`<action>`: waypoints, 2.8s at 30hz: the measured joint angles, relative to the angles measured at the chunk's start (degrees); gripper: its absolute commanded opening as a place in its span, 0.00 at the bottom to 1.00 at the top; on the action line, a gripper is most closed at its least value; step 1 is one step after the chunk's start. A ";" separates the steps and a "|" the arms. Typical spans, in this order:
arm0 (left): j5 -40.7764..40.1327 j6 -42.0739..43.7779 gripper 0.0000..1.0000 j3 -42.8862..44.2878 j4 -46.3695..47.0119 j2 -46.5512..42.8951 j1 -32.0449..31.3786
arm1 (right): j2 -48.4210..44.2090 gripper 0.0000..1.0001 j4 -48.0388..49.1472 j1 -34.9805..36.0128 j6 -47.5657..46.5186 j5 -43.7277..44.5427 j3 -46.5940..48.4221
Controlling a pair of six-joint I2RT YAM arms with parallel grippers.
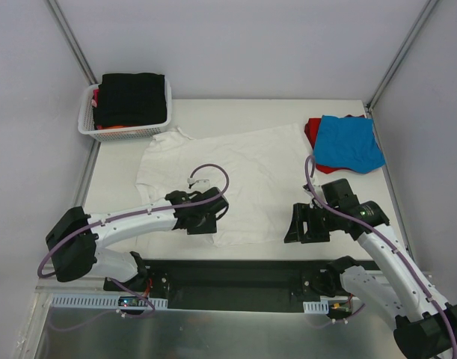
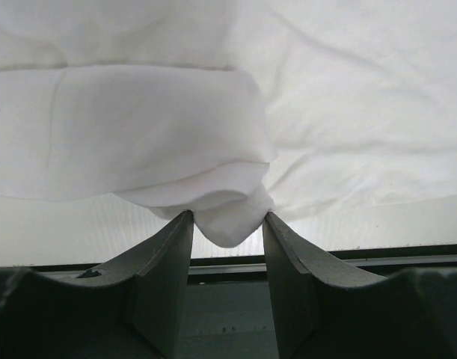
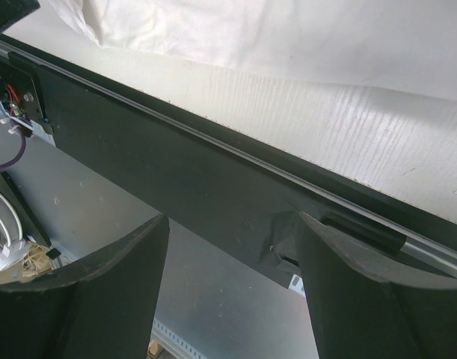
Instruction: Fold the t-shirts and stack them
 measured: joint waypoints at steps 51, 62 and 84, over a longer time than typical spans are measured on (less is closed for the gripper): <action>0.35 3.23 0.42 2.95 -4.63 2.19 7.37 | -3.08 0.71 -1.97 0.00 1.05 2.40 -0.96; 0.59 2.19 0.13 3.72 -4.76 3.82 5.33 | -2.97 0.71 -1.95 0.00 1.07 2.36 -0.96; 1.49 -1.44 0.13 5.03 -4.76 6.84 -1.01 | -2.97 0.71 -1.90 0.00 1.53 2.45 -0.96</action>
